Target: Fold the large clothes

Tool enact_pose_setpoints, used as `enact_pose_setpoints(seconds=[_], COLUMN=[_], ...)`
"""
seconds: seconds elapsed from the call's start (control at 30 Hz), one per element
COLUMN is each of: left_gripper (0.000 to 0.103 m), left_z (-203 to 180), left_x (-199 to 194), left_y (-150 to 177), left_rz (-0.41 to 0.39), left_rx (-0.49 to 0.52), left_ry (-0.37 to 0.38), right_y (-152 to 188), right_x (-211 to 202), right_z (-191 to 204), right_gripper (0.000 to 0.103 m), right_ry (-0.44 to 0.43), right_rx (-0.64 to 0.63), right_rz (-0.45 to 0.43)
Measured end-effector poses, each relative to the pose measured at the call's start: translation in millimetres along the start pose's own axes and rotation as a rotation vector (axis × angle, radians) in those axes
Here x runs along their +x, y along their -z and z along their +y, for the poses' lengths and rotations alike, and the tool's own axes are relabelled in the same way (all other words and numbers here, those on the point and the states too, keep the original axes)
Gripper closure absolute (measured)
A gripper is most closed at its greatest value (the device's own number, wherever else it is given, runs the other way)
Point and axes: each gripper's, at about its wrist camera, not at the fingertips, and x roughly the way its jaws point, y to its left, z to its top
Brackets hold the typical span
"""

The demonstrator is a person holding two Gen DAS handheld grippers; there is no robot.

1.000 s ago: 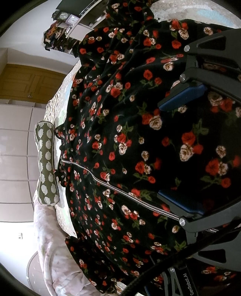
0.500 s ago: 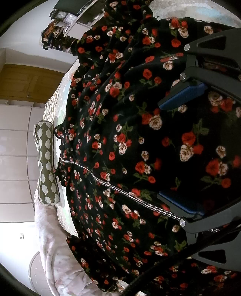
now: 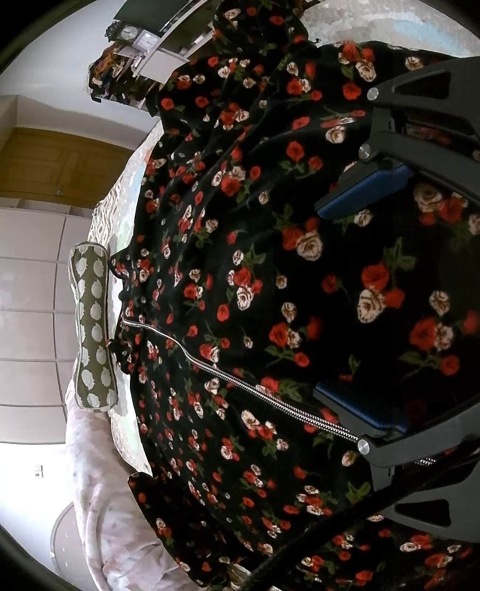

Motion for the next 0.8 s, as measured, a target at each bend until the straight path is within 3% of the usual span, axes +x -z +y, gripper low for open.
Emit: enact_pose_setpoints(seconds=[0.13, 0.2, 0.23, 0.27, 0.3, 0.37, 0.4, 0.5, 0.7, 0.8], left_gripper=[0.005, 0.043, 0.081, 0.089, 0.090, 0.091, 0.091, 0.091, 0.091, 0.091], left_z=[6, 4, 3, 3, 0, -8, -18, -36, -59, -88], left_x=[20, 24, 25, 25, 19, -4, -20, -49, -75, -77], left_y=[-21, -34, -41, -48, -51, -59, -62, -70, -66, -46], left_rz=[-0.023, -0.031, -0.017, -0.004, -0.016, -0.129, -0.211, -0.336, -0.390, -0.390], left_rx=[-0.096, -0.085, -0.076, -0.080, -0.087, -0.034, 0.036, 0.138, 0.109, 0.184], left_ry=[0.048, 0.011, -0.037, -0.049, -0.055, -0.171, -0.266, -0.407, -0.460, -0.399], right_y=[0, 0, 0, 0, -1, -2, -1, 0, 1, 1], right_x=[0, 0, 0, 1, 1, 3, 2, 1, -1, -2], right_z=[4, 1, 1, -1, -3, -4, -1, 2, 9, 11], right_gripper=[0.010, 0.010, 0.009, 0.009, 0.009, 0.008, 0.008, 0.008, 0.008, 0.008], right_ry=[0.011, 0.018, 0.021, 0.025, 0.027, 0.032, 0.031, 0.029, 0.029, 0.029], right_rx=[-0.007, -0.010, -0.012, -0.014, -0.016, -0.019, -0.017, -0.015, -0.014, -0.014], right_rz=[0.001, 0.001, 0.001, 0.002, 0.003, 0.004, 0.003, 0.003, 0.004, 0.006])
